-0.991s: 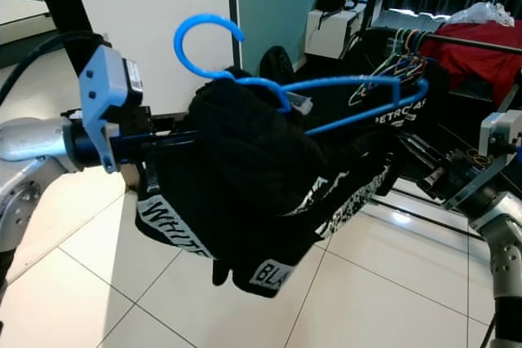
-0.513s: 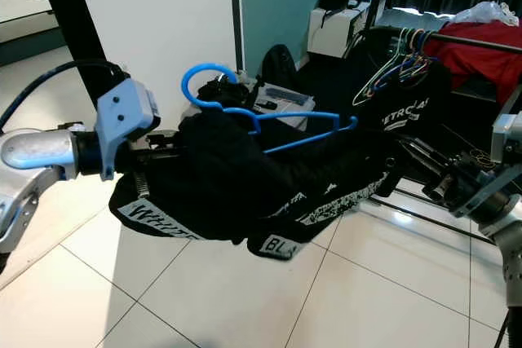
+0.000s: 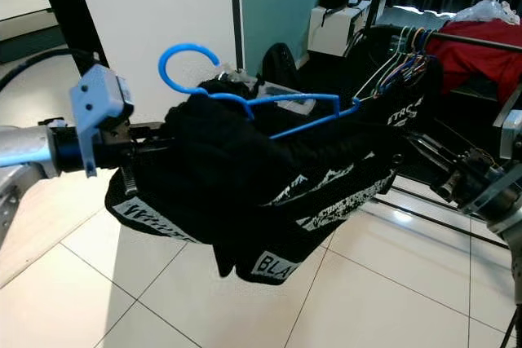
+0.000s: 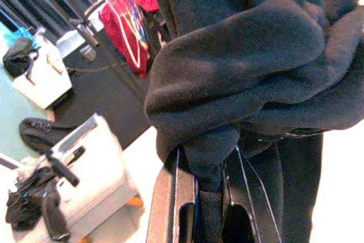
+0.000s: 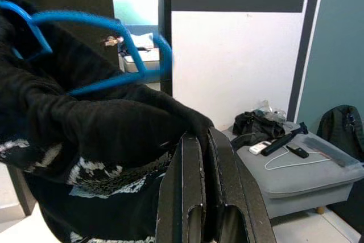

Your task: Hang hanger

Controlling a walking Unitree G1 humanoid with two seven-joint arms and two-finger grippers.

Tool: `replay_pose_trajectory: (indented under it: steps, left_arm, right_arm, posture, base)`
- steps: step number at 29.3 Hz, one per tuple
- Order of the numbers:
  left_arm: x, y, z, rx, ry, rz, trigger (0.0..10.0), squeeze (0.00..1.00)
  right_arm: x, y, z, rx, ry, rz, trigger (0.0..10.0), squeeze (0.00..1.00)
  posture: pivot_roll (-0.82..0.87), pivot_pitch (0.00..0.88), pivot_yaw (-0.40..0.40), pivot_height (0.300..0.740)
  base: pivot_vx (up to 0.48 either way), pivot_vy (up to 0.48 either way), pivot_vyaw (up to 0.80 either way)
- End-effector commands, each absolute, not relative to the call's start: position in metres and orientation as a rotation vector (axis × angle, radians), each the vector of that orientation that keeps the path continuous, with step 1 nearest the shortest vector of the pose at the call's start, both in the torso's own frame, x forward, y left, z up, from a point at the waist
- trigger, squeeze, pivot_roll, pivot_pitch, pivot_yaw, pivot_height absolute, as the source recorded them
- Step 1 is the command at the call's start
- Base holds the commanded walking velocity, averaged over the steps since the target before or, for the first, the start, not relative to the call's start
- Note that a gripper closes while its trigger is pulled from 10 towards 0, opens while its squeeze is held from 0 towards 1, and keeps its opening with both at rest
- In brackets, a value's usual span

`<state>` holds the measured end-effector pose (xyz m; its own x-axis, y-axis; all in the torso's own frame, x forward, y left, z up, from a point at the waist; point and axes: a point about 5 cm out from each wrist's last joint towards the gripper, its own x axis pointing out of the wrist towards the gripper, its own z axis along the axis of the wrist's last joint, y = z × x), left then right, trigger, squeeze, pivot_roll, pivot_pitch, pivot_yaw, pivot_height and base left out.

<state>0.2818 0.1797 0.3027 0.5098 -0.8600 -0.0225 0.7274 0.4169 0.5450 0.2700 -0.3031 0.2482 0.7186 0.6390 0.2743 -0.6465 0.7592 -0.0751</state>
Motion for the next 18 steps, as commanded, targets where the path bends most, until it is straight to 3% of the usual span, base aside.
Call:
replay_pose_trajectory:
  steps: [1,10,18]
  left_arm:
    - [0.267,0.180,0.305,0.540,-0.279,-1.112,10.0,0.00]
    - [0.262,0.179,0.278,0.611,-0.125,-1.184,10.0,0.00]
    - [0.278,0.177,0.269,0.637,-0.092,-1.074,10.0,0.00]
  right_arm:
    - [0.269,-0.309,0.253,0.005,-0.307,0.681,0.0,0.00]
    - [0.270,-0.309,0.259,-0.009,-0.326,0.674,0.0,0.00]
    - [0.264,-0.295,0.271,-0.041,-0.349,0.776,0.0,0.00]
  posture:
    - [0.04,0.035,-0.027,0.740]
    - [0.04,0.033,-0.025,0.740]
    - [0.03,0.028,-0.024,0.740]
  base:
    - [0.000,0.000,0.00]
    - [0.000,0.000,0.00]
    - [0.000,0.000,0.00]
